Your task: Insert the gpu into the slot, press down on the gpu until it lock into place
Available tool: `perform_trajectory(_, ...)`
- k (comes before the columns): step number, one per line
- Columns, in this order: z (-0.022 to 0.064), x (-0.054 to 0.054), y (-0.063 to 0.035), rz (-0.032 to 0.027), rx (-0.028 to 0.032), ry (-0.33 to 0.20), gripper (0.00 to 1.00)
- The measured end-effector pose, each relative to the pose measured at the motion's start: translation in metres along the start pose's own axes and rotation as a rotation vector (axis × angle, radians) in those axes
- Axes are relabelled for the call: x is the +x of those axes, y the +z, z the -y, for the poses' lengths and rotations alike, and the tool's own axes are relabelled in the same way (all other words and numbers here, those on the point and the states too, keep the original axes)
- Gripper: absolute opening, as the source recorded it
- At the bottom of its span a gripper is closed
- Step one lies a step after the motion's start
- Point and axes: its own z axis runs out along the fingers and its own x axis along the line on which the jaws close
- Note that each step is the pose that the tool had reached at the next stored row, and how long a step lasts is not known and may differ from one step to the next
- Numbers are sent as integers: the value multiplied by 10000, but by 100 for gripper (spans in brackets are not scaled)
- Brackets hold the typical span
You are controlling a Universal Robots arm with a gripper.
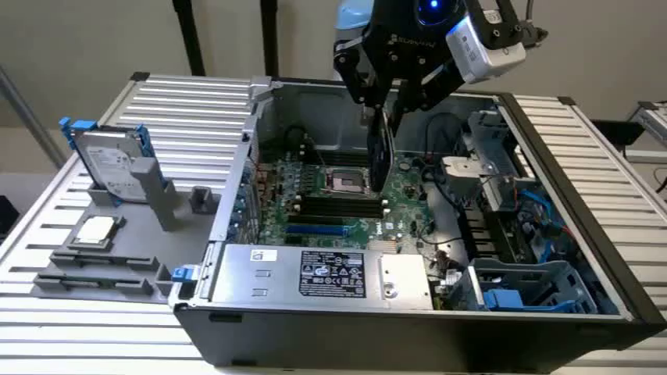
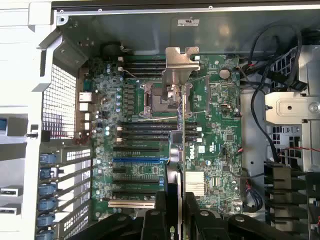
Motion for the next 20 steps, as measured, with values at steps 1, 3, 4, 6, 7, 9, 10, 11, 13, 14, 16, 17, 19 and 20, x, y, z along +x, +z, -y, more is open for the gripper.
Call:
perform_trajectory(1, 0, 0, 0, 0, 0, 0, 26)
perform_trajectory(3, 0, 0, 0, 0, 0, 0, 26)
perform_trajectory(4, 0, 0, 0, 0, 0, 0, 26)
perform_trajectory(6, 0, 0, 0, 0, 0, 0, 26)
perform_trajectory(7, 0, 0, 0, 0, 0, 0, 26)
perform_trajectory(9, 0, 0, 0, 0, 0, 0, 26)
perform_trajectory(10, 0, 0, 0, 0, 0, 0, 26)
perform_trajectory(11, 0, 0, 0, 0, 0, 0, 26)
perform_trajectory(13, 0, 0, 0, 0, 1, 0, 26)
perform_trajectory(14, 0, 0, 0, -1, 0, -10, 26)
perform_trajectory(16, 0, -1, 2, -23, -5, -301, 26)
perform_trajectory(17, 0, -1, 3, -39, -1, -486, 26)
perform_trajectory(19, 1, -1, 7, -68, 8, -855, 26)
perform_trajectory(20, 1, -1, 9, -82, 14, -1034, 26)
